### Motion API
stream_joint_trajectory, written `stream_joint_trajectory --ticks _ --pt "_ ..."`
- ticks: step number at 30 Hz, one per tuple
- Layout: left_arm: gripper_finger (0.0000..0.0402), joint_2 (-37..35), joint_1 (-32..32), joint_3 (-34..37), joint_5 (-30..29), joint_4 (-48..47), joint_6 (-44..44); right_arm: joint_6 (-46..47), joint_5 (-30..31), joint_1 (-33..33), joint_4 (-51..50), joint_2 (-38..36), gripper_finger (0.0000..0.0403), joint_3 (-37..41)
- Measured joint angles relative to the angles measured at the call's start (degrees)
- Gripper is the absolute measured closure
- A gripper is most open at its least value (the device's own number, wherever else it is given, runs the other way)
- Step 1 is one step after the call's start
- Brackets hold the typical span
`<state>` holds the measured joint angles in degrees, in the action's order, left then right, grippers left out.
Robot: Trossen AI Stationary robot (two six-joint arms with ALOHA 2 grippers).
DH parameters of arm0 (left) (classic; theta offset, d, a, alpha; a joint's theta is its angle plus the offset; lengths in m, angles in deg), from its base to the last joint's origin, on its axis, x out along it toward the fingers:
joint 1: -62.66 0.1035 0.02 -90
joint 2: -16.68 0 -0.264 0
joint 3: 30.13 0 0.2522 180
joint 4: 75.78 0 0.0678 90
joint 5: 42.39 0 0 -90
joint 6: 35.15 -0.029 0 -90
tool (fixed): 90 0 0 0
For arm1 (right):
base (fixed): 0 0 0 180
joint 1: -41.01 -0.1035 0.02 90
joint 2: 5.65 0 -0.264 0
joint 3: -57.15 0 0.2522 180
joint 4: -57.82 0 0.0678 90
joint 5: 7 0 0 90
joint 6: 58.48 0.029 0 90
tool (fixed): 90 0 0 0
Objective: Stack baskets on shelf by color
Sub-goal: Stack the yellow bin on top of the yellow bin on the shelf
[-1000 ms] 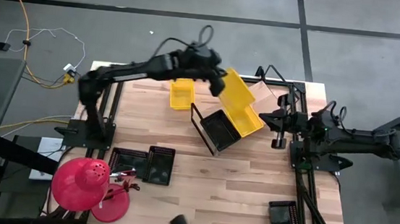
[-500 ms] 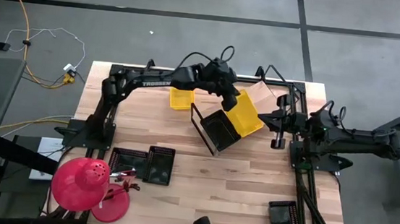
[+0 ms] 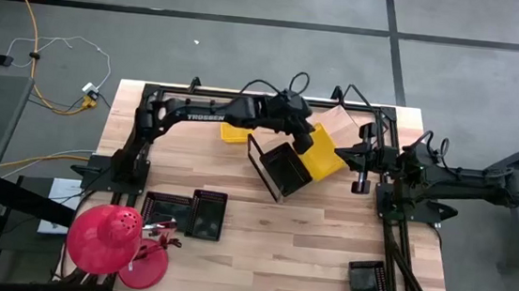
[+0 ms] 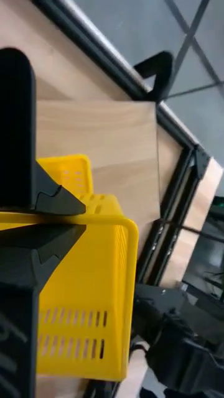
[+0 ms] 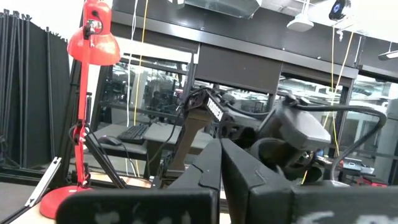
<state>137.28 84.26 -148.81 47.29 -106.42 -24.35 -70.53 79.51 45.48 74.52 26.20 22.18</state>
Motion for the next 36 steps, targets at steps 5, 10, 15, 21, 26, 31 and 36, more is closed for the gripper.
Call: stream_joint_trajectory --ticks 5,10,15,21,26,31,36 --pt "0.0401 1.06 -0.87 0.09 -1.66 -0.40 0.85 0.02 0.00 0.00 -0.02 -0.02 0.0403 0.00" --pt "0.0401 1.00 -0.70 0.07 -2.06 -0.06 1.41 0.00 0.00 -0.02 -0.17 -0.02 0.0403 0.00" --pt "0.0388 1.00 -0.62 0.07 -1.90 -0.42 1.17 0.00 0.02 -0.02 -0.20 -0.02 0.0403 0.00" --pt "0.0351 1.00 -0.71 0.07 -0.22 -0.42 1.10 -0.01 0.02 -0.02 -0.23 -0.02 0.0403 0.00" --pt "0.0302 1.00 -0.72 0.07 1.62 -0.45 1.17 -0.02 0.25 -0.02 -0.24 -0.02 0.0403 0.00" --pt "0.0255 -1.10 -0.07 0.07 3.75 -1.88 0.55 -0.02 1.75 -0.02 -0.49 -0.02 0.0403 -0.02" --pt "0.0232 -8.39 2.49 0.04 5.83 -7.59 -1.81 -0.01 8.10 -0.02 -3.63 -0.02 0.0403 -0.02"
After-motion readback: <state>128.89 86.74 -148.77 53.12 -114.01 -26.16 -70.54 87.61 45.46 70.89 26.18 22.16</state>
